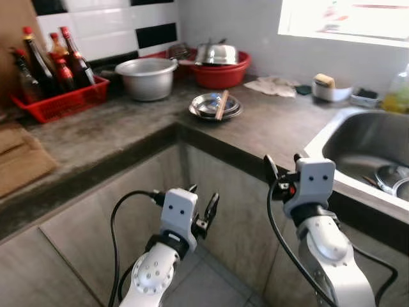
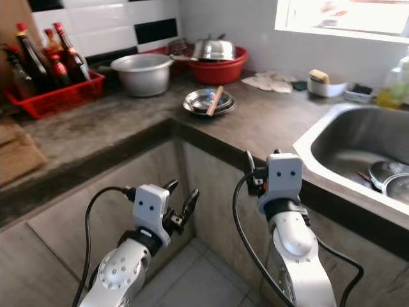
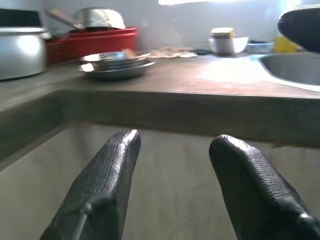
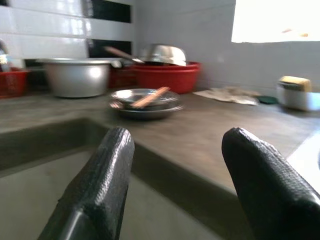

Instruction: Kitchen organization

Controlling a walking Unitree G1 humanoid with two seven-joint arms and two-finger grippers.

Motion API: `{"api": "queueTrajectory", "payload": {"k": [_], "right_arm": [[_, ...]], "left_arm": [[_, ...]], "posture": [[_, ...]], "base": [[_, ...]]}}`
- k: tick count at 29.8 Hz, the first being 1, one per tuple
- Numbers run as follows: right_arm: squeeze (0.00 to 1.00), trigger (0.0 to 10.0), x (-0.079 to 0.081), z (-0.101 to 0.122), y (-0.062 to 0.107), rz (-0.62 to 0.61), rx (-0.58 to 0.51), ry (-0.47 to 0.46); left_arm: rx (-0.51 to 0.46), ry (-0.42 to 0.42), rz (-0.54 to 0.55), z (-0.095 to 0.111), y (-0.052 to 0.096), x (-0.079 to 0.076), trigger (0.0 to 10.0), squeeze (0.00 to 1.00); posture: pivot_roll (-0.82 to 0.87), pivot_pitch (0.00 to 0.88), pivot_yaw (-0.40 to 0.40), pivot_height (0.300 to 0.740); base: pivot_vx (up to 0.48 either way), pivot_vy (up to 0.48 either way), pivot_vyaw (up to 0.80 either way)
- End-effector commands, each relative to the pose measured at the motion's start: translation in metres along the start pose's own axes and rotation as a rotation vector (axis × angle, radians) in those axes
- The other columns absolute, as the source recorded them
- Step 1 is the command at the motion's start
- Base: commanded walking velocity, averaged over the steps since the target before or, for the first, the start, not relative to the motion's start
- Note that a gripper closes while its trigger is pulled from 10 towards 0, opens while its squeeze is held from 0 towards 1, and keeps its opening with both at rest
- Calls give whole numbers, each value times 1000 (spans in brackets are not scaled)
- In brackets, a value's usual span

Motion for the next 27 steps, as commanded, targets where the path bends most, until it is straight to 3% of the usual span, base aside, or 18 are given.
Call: {"api": "queueTrajectory", "payload": {"k": [1, 8, 27], "right_arm": [[0, 10000, 6, 4, -3, 18, -13, -10], [0, 10000, 14, 3, -4, 50, -7, 12], [0, 10000, 15, 3, -9, 46, -9, -2]], "left_arm": [[5, -17, 16, -1, 2, 6, 10000, 0], [2, -46, 24, -1, 1, 7, 10000, 0], [23, -62, 50, -6, 5, 10, 10000, 0]], "posture": [[45, 0, -25, 740], [45, 0, -26, 740], [48, 0, -28, 740]], "base": [[0, 0, 0], [41, 0, 0], [408, 0, 0]]}}
Point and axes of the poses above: a point about 5 cm out from each wrist's last joint towards the gripper, its own y axis pointing back from the gripper into the wrist, its own z axis along the axis of the wrist's last joint, x = y × z, the point moved 2 cm from there along -y, pointing out of the wrist towards the gripper, and after that the axes turned 4 degrees about -y, right-handed, at the moved point
